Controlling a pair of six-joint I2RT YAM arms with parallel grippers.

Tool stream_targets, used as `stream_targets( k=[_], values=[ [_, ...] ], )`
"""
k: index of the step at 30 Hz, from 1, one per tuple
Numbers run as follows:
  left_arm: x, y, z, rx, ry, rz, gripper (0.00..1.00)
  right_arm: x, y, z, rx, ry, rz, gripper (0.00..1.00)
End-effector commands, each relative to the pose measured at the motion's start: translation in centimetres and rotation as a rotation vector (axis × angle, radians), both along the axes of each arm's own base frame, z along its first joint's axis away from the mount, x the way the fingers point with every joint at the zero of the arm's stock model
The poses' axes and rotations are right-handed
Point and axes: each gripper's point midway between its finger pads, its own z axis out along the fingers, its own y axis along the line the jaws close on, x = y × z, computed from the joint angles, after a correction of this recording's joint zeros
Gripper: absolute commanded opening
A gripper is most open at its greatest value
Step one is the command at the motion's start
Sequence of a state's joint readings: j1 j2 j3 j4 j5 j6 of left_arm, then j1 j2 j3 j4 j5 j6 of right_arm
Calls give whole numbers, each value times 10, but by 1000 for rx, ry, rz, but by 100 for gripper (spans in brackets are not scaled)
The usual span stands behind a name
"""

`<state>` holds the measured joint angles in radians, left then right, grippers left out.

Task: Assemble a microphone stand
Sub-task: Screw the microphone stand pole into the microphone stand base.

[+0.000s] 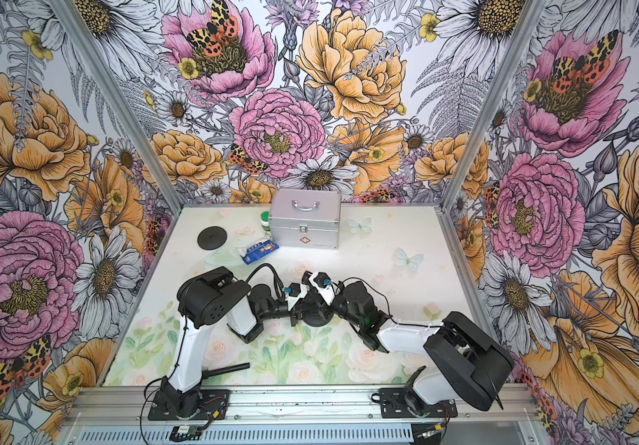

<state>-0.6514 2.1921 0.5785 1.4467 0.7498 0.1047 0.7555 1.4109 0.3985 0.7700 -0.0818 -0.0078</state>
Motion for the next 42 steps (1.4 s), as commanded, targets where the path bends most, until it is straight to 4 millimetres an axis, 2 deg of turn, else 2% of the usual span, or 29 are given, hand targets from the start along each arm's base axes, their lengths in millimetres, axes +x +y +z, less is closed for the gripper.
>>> stream_targets(
  k=[1,3,5,6,8,10,13,17,21,24,27,28,30,33,35,36,39,40,42],
  values=[
    [-12,-3,-16,33,41,-42,23,25,-46,-35,-118,34,-300,0],
    [-11,-3,-16,34,37,-39,23,15,-30,-31,-155,5,-162,9],
    [-11,-2,-15,34,34,-35,23,-3,-10,-21,-164,-19,39,25],
    [-11,-3,-15,34,35,-37,23,-10,-5,-16,-145,-18,117,28],
    [-12,-4,-15,33,35,-42,23,-24,-1,-7,-98,-4,281,32],
    [-12,-3,-16,35,35,-40,23,-30,-5,-1,-77,4,373,37],
    [-11,-2,-15,34,33,-37,23,-33,-9,-2,-86,47,467,38],
    [-13,-3,-16,33,35,-47,23,-32,-6,7,-44,91,580,38],
    [-11,-2,-14,31,29,-42,23,-26,-5,16,-29,88,615,38],
    [-13,-3,-15,33,32,-46,23,-17,-6,14,-45,92,600,34],
    [-11,-2,-15,34,31,-40,23,-6,-10,3,-87,109,527,12],
    [-11,-2,-15,34,31,-38,23,1,-12,-2,-106,119,468,5],
    [-11,-2,-16,35,33,-37,23,22,-21,-15,-138,114,256,0],
    [-11,-3,-17,39,33,-34,23,41,-52,-22,-90,47,-186,0],
    [-9,-3,-18,38,35,-27,23,35,-69,-28,-79,53,-414,0],
    [-9,-3,-19,39,38,-26,24,30,-70,-31,-99,57,-465,0],
    [-13,-4,-21,47,36,-30,23,18,-45,-35,-156,57,-396,0],
    [-14,-3,-23,52,32,-30,24,15,-36,-35,-169,55,-347,3],
    [-14,-2,-24,59,29,-23,24,10,-23,-31,-195,26,-250,18]
  ],
)
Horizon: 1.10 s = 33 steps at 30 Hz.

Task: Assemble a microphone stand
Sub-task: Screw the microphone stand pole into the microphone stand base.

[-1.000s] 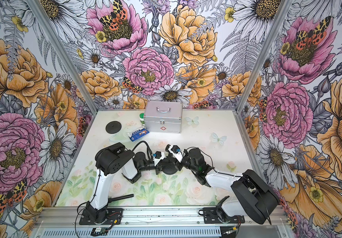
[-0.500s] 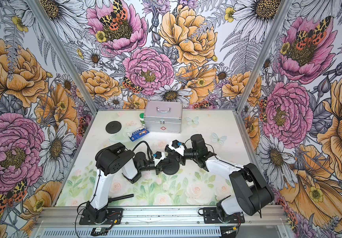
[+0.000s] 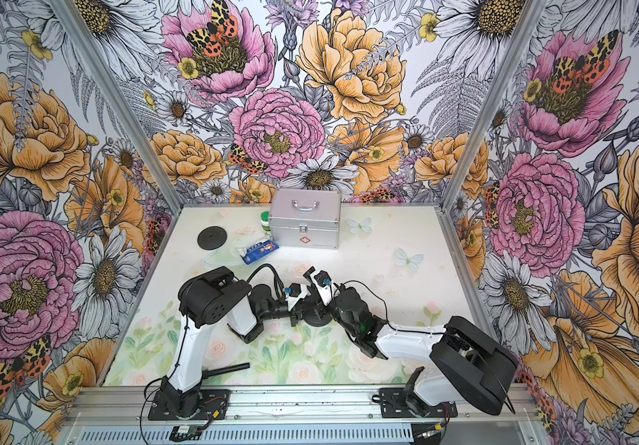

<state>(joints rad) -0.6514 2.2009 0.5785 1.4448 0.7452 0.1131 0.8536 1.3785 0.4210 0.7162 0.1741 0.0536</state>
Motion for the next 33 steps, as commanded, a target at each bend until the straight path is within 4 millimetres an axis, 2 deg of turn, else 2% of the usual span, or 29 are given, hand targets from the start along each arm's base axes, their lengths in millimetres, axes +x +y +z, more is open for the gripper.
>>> stream_targets(
  k=[1,4,8,11,12,13,14,17,20,23,26,30,33],
  values=[
    [-14,-1,-21,51,31,-25,24,2,-13,-36,-205,24,-25,24],
    [-15,-1,-22,52,37,-31,24,-13,-1,-25,-198,-25,176,35],
    [-14,1,-22,53,32,-26,24,-16,-17,-19,-195,-36,257,44],
    [-15,2,-21,53,30,-29,24,-20,-24,-4,-152,-48,321,51],
    [-16,2,-22,56,27,-32,24,-22,-25,-2,-154,-55,334,59],
    [-17,2,-22,57,23,-31,24,-24,-28,2,-151,-62,341,72],
    [-15,3,-21,57,22,-26,24,-24,-30,5,-141,-58,334,98],
    [-13,4,-20,53,29,-20,25,-16,-46,13,-100,-11,228,100],
    [-10,3,-19,44,46,-16,27,-24,-49,13,-104,13,263,100],
    [-2,6,-10,23,67,7,34,-28,-54,15,-73,36,254,100],
    [10,11,2,-6,105,57,43,-12,-69,20,47,104,132,100],
    [7,3,16,-27,80,40,49,-26,-60,16,95,165,295,100],
    [6,-7,21,-42,73,21,50,-23,-57,1,86,246,370,100]
  ],
)
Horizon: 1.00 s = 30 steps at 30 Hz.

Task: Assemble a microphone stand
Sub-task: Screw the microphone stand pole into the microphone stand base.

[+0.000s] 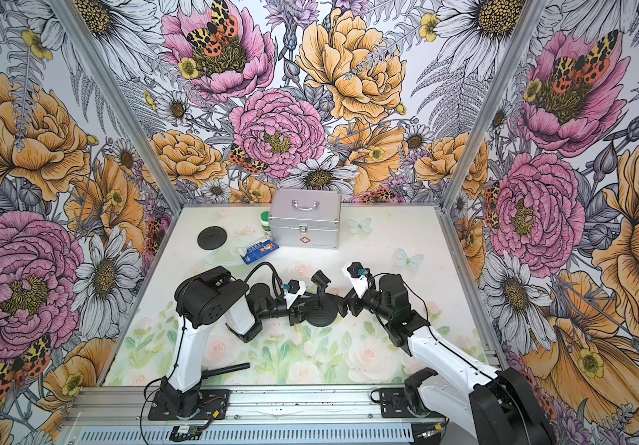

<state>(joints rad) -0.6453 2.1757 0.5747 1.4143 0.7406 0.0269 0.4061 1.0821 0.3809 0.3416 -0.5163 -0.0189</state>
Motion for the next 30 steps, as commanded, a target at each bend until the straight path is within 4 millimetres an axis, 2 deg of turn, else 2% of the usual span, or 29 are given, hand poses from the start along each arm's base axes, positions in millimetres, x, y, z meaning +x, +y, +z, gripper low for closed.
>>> stream_targets(
  k=[1,5,11,19,24,27,30],
  values=[
    [3,-12,17,-36,-18,-7,50,-14,19,-7,39,95,201,100],
    [6,-21,17,-52,-16,-40,49,-21,41,-10,37,80,434,99],
    [4,-15,3,-22,-8,-25,42,-2,51,1,5,-11,494,89],
    [7,-11,-3,-11,-2,-13,38,7,54,-2,-19,-37,492,48],
    [7,-12,-6,-10,12,-16,38,15,50,-13,-61,-16,426,17],
    [10,-12,-7,-11,12,-13,38,18,47,-17,-64,-6,363,13],
    [12,-12,-7,-13,22,-5,37,30,44,-20,-41,-20,197,5]
  ],
)
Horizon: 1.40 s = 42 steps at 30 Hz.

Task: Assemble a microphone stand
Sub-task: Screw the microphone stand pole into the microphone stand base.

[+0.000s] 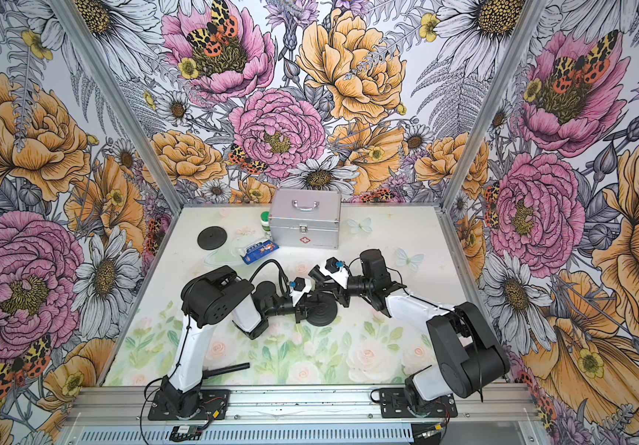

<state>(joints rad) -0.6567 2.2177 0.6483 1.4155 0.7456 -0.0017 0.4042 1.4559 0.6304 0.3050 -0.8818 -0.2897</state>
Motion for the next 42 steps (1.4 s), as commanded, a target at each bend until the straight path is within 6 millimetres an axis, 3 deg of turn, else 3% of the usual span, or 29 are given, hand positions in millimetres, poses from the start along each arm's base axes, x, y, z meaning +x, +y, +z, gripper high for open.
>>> stream_targets(
  k=[1,6,8,12,14,15,17,21,23,27,35,37,39,42],
  values=[
    [2,2,-9,13,19,5,37,25,-12,-10,0,-9,-286,2],
    [5,3,-9,12,21,21,37,31,-37,-16,-33,-131,-791,0],
    [4,2,-9,13,21,17,36,25,-45,-14,-44,-160,-891,0],
    [5,2,-9,13,17,21,36,18,-27,-16,-104,-156,-815,0],
    [5,2,-10,15,22,22,36,8,-8,-17,-134,-181,-679,0],
    [3,2,-10,16,21,19,36,2,0,-18,-151,-191,-603,8],
    [1,1,-12,20,12,11,36,-10,10,-21,-170,-202,-466,35],
    [2,2,-11,18,13,14,36,-30,10,-8,-60,-179,-222,53],
    [0,2,-13,23,13,6,36,-32,3,-2,-35,-179,-160,57],
    [0,2,-12,22,9,4,36,-30,-3,0,-79,-164,-18,57],
    [-2,2,-13,24,9,-2,36,-25,9,8,-11,-45,192,52],
    [-3,2,-15,25,12,-4,36,-18,11,6,-15,-34,191,46],
    [-3,2,-15,26,8,-6,36,-14,10,6,-22,-34,192,31],
    [1,4,-14,25,14,6,36,-11,6,2,-52,-55,162,21]
  ],
)
